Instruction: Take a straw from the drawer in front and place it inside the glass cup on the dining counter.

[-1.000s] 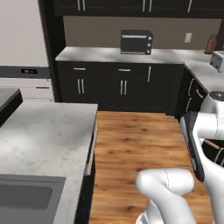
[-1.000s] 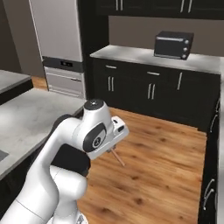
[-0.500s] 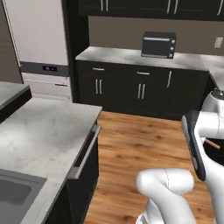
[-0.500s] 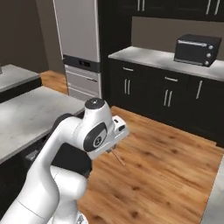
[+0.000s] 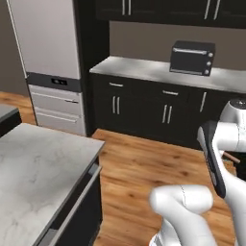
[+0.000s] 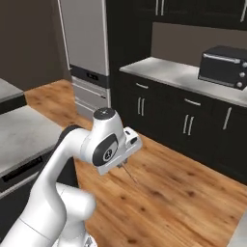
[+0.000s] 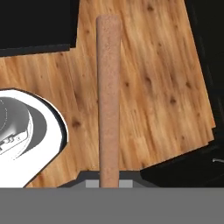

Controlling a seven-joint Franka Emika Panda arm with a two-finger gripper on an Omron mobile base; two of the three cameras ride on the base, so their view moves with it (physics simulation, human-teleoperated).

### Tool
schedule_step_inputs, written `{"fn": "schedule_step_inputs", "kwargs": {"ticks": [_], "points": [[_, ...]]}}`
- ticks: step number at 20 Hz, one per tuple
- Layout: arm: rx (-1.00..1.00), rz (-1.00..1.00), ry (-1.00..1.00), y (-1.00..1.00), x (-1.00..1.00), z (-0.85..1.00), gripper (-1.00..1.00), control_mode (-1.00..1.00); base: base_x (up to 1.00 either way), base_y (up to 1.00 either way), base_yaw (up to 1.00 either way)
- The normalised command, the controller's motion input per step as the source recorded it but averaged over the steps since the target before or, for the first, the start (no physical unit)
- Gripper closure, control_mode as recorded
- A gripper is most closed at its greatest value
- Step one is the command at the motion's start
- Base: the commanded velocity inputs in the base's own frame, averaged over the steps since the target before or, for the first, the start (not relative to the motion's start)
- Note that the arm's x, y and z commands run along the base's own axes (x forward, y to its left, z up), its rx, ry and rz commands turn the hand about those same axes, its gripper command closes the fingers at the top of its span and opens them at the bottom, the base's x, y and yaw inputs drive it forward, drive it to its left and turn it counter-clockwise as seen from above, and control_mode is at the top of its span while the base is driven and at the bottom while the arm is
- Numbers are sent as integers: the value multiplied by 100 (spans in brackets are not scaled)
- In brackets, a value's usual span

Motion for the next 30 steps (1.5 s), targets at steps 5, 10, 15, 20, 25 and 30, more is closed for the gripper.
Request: {"fn": "schedule_step_inputs", "kwargs": {"ticks": [5,10,15,20,25,30], "points": [[0,0,0,0,0,0,100,100,78,-63,28],[0,0,0,0,0,0,100,100,65,-64,40],[0,0,0,0,0,0,100,100,50,-59,51],[0,0,0,0,0,0,100,100,49,-52,54],[0,0,0,0,0,0,100,100,68,-46,56],[0,0,0,0,0,0,100,100,75,-52,52]]}}
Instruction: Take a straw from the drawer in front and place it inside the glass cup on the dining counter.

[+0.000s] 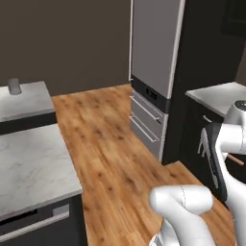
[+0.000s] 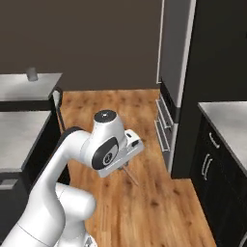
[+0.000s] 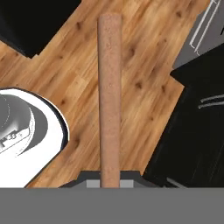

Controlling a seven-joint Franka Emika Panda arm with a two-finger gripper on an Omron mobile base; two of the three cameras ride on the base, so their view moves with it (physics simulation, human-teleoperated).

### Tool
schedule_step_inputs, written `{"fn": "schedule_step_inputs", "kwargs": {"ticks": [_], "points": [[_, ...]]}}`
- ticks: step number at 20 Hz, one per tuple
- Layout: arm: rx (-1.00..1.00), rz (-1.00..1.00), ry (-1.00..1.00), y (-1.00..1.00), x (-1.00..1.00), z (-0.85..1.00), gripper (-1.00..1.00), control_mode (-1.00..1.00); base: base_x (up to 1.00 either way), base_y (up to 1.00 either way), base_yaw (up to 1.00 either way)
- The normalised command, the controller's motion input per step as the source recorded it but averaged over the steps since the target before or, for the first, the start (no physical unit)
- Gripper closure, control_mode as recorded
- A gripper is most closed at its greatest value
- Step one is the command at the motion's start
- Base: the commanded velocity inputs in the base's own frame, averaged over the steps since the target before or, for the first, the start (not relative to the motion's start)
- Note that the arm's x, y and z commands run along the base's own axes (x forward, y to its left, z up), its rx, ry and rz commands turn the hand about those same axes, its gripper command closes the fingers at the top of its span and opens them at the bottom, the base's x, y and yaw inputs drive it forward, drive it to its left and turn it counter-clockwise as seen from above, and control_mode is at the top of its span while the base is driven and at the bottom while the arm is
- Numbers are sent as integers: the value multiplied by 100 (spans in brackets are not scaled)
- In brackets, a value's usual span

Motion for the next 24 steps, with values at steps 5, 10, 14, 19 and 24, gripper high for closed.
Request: {"fn": "schedule_step_inputs", "kwargs": {"ticks": [5,10,14,19,24], "points": [[0,0,0,0,0,0,100,100,88,-50,50],[0,0,0,0,0,0,100,100,100,-45,40],[0,0,0,0,0,0,100,100,100,-35,35],[0,0,0,0,0,0,100,100,100,-45,34],[0,0,0,0,0,0,100,100,97,-64,40]]}}
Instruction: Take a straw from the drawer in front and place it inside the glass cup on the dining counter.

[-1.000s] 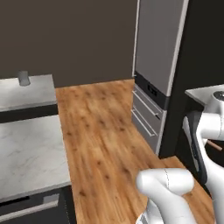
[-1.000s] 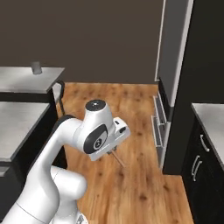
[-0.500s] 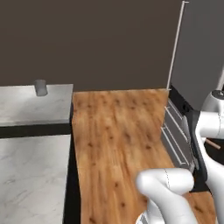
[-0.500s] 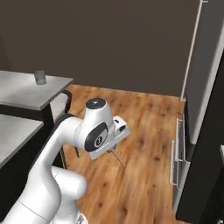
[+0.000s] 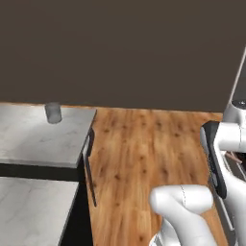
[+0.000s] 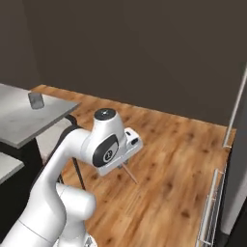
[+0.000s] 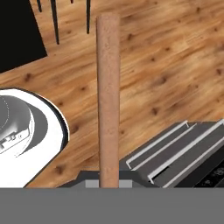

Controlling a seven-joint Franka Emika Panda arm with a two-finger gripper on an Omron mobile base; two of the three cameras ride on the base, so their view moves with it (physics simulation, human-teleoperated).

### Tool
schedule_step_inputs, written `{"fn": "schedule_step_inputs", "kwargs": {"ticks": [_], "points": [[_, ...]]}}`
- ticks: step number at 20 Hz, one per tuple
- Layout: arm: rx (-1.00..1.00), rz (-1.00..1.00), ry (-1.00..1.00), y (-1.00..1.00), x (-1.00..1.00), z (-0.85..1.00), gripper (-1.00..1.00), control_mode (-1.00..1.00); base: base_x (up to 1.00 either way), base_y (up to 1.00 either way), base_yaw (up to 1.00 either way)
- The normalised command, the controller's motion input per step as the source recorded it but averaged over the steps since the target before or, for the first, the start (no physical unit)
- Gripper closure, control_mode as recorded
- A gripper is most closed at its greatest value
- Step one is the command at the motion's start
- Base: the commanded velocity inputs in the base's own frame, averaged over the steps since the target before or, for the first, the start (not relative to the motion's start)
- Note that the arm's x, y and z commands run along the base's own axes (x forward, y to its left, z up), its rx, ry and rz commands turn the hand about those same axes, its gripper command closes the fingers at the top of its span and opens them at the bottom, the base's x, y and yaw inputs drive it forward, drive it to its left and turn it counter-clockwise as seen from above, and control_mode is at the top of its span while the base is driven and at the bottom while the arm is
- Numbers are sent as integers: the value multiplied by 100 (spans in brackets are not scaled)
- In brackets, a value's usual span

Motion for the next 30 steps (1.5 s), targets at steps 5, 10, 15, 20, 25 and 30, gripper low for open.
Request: {"fn": "schedule_step_inputs", "kwargs": {"ticks": [5,10,15,20,25,30], "points": [[0,0,0,0,0,0,100,100,72,-50,52],[0,0,0,0,0,0,100,100,46,-20,61],[0,0,0,0,0,0,100,100,49,-30,59],[0,0,0,0,0,0,100,100,24,-53,54],[0,0,0,0,0,0,100,100,51,-39,48],[0,0,0,0,0,0,100,100,49,-36,46]]}}
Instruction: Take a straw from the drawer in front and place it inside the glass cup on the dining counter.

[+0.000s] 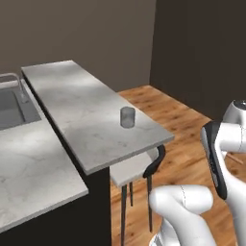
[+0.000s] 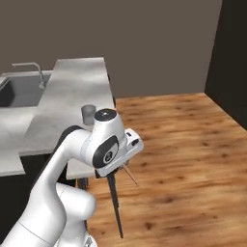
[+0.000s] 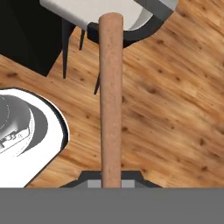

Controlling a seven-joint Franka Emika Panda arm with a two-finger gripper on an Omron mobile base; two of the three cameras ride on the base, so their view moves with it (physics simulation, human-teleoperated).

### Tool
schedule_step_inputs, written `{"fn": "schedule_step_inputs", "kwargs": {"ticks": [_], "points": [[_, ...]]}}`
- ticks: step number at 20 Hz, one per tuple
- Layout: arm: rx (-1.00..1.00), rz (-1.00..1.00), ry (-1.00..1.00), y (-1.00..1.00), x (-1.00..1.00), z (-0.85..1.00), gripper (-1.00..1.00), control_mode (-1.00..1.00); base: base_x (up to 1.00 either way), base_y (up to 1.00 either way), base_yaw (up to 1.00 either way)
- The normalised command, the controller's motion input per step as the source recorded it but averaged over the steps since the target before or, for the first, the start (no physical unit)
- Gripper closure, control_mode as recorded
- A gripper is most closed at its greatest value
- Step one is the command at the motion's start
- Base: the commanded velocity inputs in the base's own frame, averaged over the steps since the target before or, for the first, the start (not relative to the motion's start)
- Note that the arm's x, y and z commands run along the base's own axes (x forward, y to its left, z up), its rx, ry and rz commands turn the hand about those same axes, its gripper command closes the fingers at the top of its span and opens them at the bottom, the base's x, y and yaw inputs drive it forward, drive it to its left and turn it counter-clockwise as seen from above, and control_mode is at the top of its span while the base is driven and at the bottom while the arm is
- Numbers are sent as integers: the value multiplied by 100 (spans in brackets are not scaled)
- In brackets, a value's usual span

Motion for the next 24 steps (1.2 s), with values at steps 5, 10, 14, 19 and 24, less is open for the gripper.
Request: {"fn": "schedule_step_inputs", "kwargs": {"ticks": [5,10,14,19,24], "points": [[0,0,0,0,0,0,100,100,44,-23,45],[0,0,0,0,0,0,100,100,52,-25,44],[0,0,0,0,0,0,100,100,34,-39,32],[0,0,0,0,0,0,100,100,28,-42,24],[0,0,0,0,0,0,100,100,37,-39,16]]}}
